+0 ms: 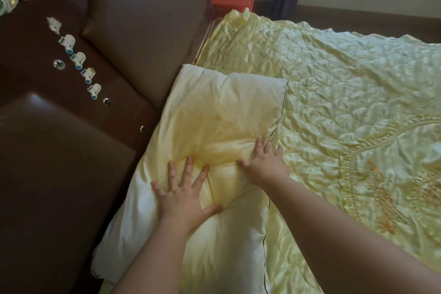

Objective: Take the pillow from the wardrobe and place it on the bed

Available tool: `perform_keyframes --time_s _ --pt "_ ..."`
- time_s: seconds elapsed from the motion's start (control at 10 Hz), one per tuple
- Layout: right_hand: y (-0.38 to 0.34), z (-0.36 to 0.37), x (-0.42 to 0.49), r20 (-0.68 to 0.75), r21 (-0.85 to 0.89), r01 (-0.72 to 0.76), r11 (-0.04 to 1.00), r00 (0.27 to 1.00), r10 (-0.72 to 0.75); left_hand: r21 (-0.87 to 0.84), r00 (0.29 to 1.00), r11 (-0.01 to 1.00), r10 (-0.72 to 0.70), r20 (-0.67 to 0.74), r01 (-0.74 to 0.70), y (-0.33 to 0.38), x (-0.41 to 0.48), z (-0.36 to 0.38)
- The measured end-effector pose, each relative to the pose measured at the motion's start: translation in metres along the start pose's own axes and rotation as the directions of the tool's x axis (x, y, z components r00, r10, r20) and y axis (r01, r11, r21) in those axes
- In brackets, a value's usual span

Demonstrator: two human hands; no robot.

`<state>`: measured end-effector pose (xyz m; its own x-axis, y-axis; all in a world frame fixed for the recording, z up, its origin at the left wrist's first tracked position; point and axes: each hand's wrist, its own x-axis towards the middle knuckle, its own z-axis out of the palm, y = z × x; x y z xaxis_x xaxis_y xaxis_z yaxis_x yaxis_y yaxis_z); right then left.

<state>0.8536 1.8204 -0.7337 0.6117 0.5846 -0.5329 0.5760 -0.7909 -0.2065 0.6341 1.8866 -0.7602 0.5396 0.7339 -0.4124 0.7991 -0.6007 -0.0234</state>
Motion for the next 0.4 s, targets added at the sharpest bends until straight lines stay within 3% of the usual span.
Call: perform_keyframes --time_s 0.2,0.4 --pt "0.005 -0.019 -0.019 -0.050 0.074 -0.015 0.997 0.999 0.019 -0.015 1.000 1.000 0.014 0.016 -0.014 0.003 -0.010 -0.027" --pt "-0.004 -0.048 -0.058 -0.130 0.049 0.254 0.966 0.960 -0.246 -0.087 0.993 0.993 0.066 -0.099 -0.075 0.012 -0.040 -0.071"
